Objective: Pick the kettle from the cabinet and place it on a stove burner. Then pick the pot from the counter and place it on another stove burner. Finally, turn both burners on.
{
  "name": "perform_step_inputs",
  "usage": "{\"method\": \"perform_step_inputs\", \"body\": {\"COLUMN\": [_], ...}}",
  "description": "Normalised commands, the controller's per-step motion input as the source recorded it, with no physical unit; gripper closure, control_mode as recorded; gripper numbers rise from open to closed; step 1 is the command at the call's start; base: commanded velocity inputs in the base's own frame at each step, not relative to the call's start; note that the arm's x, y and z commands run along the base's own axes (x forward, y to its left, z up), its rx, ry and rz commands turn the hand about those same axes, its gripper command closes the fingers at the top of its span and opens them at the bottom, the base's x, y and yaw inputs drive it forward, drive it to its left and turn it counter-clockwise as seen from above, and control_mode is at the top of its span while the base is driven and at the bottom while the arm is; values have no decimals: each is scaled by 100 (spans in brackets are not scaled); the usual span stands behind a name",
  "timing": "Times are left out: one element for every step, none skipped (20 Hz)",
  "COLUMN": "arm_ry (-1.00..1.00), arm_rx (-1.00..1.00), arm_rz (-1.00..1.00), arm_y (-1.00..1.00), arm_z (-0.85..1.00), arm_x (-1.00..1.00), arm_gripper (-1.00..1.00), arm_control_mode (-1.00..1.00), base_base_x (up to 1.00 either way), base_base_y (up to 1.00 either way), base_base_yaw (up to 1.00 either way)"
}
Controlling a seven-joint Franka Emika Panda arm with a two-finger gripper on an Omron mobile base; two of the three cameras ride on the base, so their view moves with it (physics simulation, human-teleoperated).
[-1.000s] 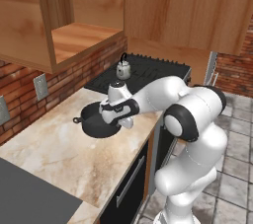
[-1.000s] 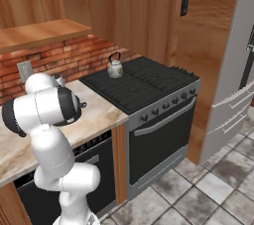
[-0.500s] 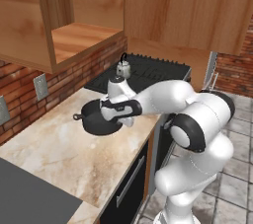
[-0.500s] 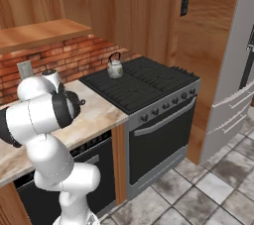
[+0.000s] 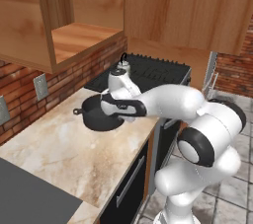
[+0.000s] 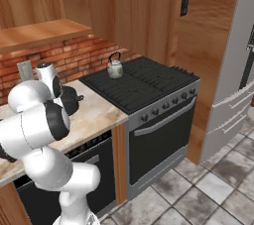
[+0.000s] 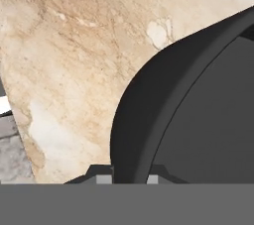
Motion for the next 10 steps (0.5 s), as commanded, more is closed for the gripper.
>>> {"method": "perform_step_inputs", "body": {"arm_ry": [0, 0, 0, 0, 0, 0, 0, 0, 0, 0], "arm_rx": [0, 0, 0, 0, 0, 0, 0, 0, 0, 0], "arm_rz": [-1, -2, -1, -1, -1, -1, -1, -1, -1, -1], "arm_y": [-9, -9, -11, -13, -12, -11, -12, -11, -16, -20], "arm_z": [32, 33, 31, 28, 27, 26, 29, 28, 26, 26], "arm_x": [-26, -26, -30, -30, -29, -31, -32, -33, -36, -35], "arm_gripper": [100, 100, 100, 100, 100, 100, 100, 100, 100, 100], "arm_control_mode": [-100, -100, -100, -100, -100, -100, -100, -100, -100, -100], "base_base_x": [0, 0, 0, 0, 0, 0, 0, 0, 0, 0], "base_base_y": [0, 0, 0, 0, 0, 0, 0, 0, 0, 0], "base_base_yaw": [0, 0, 0, 0, 0, 0, 0, 0, 0, 0]}}
